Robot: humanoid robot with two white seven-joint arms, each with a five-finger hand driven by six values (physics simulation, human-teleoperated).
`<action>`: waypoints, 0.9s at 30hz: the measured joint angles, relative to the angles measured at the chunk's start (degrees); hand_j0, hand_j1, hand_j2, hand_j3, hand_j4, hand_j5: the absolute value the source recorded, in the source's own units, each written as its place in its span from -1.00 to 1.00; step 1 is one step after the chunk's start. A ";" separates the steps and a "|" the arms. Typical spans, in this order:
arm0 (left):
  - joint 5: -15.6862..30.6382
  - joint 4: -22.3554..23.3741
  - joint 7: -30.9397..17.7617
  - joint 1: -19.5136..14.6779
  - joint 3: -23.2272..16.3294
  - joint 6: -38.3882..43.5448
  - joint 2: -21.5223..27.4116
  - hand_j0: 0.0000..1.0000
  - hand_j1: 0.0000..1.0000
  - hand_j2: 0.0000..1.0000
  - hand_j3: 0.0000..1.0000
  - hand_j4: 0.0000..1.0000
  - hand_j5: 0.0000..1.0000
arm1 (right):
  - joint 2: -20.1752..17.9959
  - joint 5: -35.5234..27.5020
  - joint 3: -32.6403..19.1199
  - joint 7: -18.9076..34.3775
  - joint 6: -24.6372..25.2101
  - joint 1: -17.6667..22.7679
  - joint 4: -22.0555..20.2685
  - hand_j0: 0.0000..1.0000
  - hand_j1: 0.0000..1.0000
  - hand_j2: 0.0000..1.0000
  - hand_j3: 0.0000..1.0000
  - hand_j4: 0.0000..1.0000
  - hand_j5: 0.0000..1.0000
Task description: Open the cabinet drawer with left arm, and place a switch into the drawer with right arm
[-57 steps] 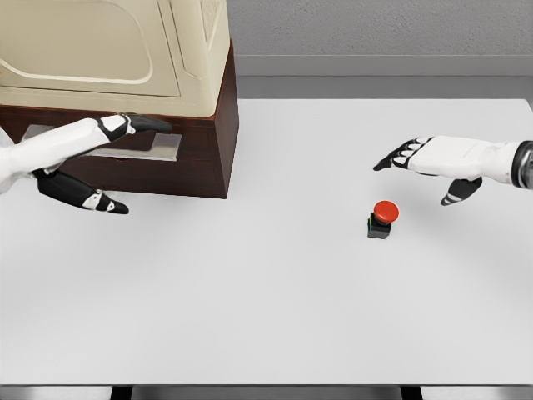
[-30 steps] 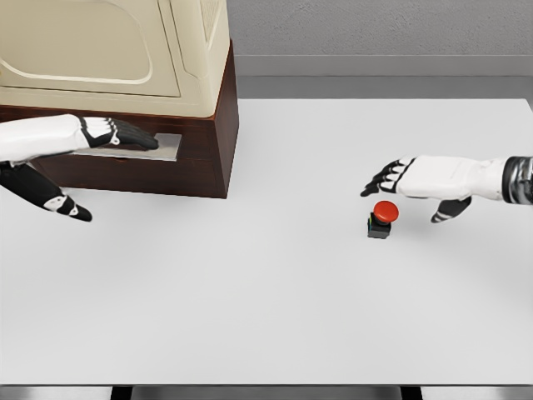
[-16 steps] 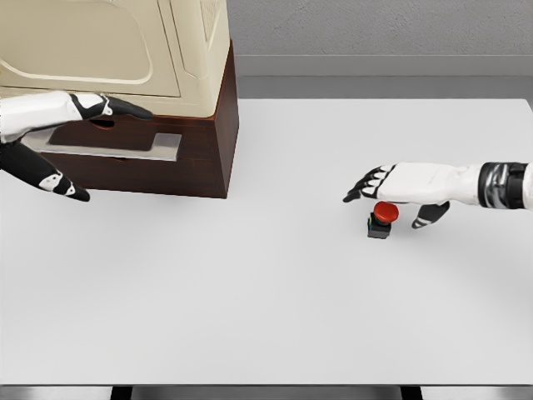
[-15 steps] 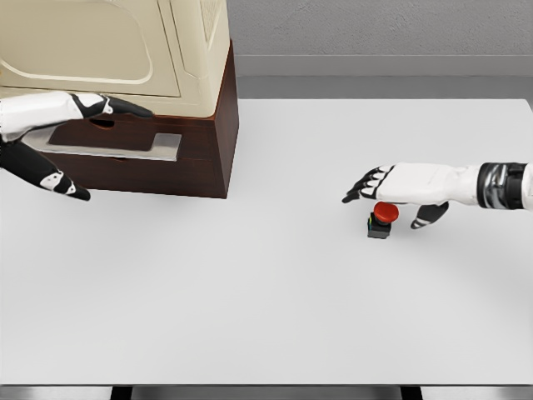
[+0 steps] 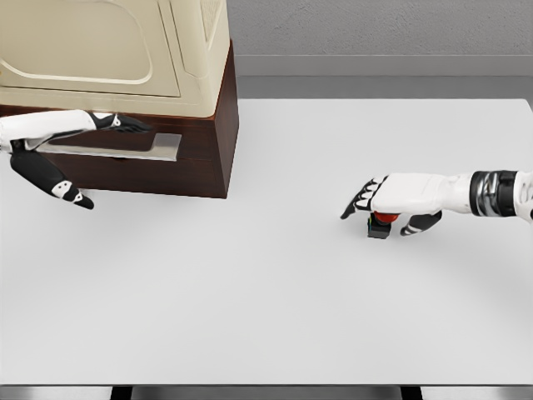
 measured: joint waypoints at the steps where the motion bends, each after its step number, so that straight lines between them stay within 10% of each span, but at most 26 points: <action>1: 0.16 0.06 -0.02 0.09 0.04 0.07 -0.02 1.00 1.00 1.00 1.00 1.00 1.00 | 0.00 0.00 0.07 0.00 0.00 0.00 0.06 0.58 0.58 0.58 0.58 0.58 0.58; 27: -0.18 3.43 0.29 3.43 1.32 1.33 -3.61 1.00 1.00 1.00 1.00 1.00 1.00 | -0.25 0.00 0.17 0.00 -0.10 -0.53 1.19 0.39 0.39 0.39 0.39 0.39 0.39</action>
